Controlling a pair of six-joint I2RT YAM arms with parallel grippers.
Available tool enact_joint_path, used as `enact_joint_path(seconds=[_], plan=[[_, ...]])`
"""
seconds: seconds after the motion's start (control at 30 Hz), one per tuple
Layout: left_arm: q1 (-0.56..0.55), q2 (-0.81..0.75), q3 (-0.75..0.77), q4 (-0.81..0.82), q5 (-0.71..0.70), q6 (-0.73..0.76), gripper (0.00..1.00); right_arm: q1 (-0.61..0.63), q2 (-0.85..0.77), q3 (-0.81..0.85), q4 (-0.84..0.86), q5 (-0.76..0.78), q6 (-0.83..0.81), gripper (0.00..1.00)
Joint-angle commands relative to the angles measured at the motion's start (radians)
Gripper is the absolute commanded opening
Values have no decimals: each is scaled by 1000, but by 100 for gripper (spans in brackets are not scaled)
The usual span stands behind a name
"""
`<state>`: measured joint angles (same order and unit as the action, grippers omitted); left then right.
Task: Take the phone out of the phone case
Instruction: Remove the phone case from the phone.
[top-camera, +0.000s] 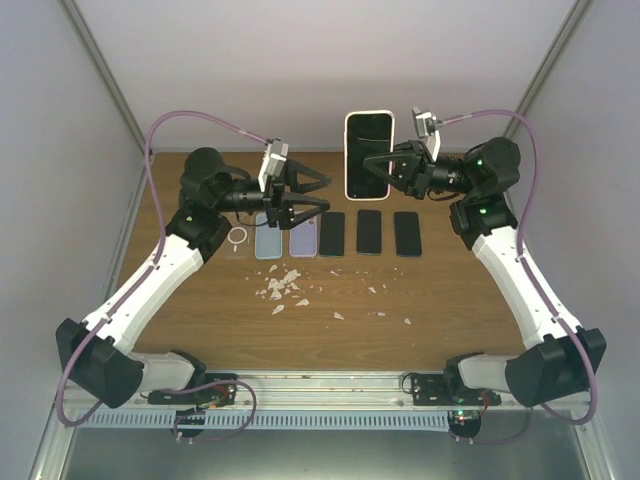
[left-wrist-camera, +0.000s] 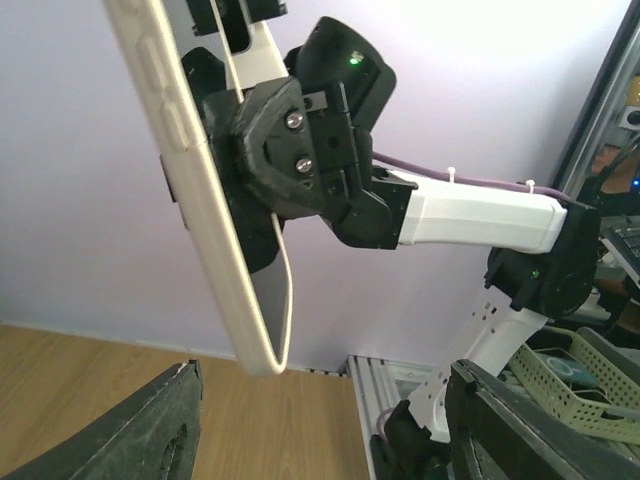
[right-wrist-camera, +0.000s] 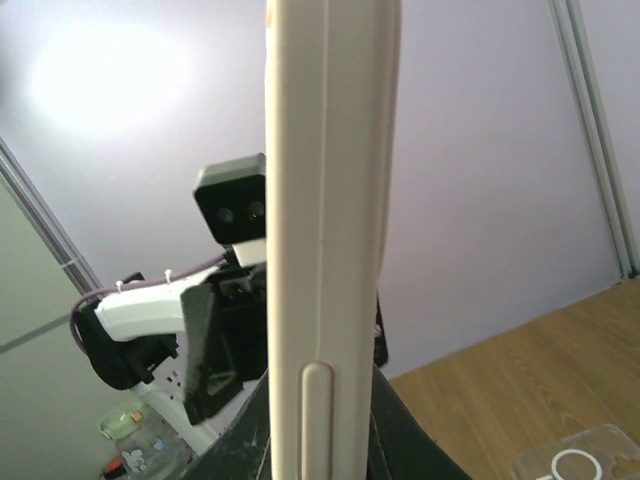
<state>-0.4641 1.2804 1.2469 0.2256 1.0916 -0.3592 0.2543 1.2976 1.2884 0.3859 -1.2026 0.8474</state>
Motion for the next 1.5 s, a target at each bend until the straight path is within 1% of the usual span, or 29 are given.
enact_joint_path(seconds=[0.0,0.1,0.33,0.53,0.7,0.77,0.83,0.93,0.97,1.17,1.27,1.4,1.47], plan=[[-32,36,-15,121,-46,-108,66,-1,-36,-41,239,46,184,0],[-52,55,-5,143,-70,-154,64,6,-44,-64,263,56,201,0],[-105,92,38,175,-97,-191,59,23,-50,-87,271,73,203,0],[-125,118,64,168,-111,-189,39,29,-55,-86,237,71,155,0],[-126,118,62,159,-113,-178,17,29,-62,-77,167,68,86,1],[-125,116,62,149,-109,-168,7,27,-63,-73,148,64,67,3],[-126,111,68,121,-108,-143,0,25,-61,-58,107,56,32,7],[-123,102,79,57,-97,-79,0,18,-62,-21,-21,48,-59,17],[-123,99,83,28,-92,-54,0,16,-64,-9,-62,48,-89,19],[-118,77,90,-139,-61,100,0,15,-72,40,-279,41,-291,22],[-116,66,81,-152,-59,119,0,15,-67,61,-377,31,-380,23],[-111,73,89,-160,-55,126,0,14,-59,65,-474,-2,-436,27],[-109,80,94,-165,-51,127,0,17,-54,68,-524,-7,-475,28]])
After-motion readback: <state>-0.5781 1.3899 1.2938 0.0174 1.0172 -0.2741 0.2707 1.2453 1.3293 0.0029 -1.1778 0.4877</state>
